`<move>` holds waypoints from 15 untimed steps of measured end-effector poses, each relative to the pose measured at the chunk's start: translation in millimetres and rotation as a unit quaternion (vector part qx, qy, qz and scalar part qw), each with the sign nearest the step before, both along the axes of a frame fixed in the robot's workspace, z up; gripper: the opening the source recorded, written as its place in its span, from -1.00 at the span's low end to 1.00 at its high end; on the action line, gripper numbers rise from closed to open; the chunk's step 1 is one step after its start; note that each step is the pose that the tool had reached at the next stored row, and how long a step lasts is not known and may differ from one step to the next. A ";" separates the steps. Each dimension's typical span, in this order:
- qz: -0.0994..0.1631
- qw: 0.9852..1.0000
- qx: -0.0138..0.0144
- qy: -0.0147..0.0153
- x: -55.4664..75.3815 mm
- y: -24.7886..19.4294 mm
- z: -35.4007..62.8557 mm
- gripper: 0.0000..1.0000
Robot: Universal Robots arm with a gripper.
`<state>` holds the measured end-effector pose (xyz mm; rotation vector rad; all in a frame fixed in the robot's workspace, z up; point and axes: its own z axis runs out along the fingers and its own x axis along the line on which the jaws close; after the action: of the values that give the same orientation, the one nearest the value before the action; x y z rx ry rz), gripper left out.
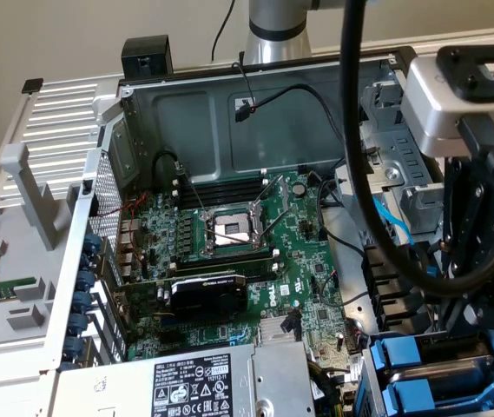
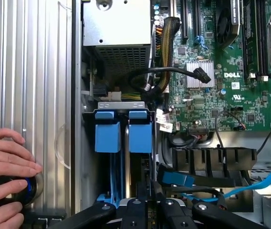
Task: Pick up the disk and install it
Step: 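Insert the first disk wire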
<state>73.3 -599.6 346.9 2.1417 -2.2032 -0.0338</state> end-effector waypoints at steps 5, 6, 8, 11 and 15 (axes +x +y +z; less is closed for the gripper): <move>0.000 1.000 0.000 0.000 -0.2 -0.2 -0.1 -0.66; 0.000 1.000 0.000 0.000 -0.7 -0.2 -0.2 -0.66; 0.000 1.000 0.000 -0.001 -1.1 -0.3 -0.4 -0.66; 0.000 1.000 0.000 -0.002 -1.1 -0.9 -0.6 -0.66; 0.000 1.000 0.000 -0.002 -1.5 -0.9 -0.7 -0.66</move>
<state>71.8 -600.6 346.2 2.1437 -2.2057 -0.0287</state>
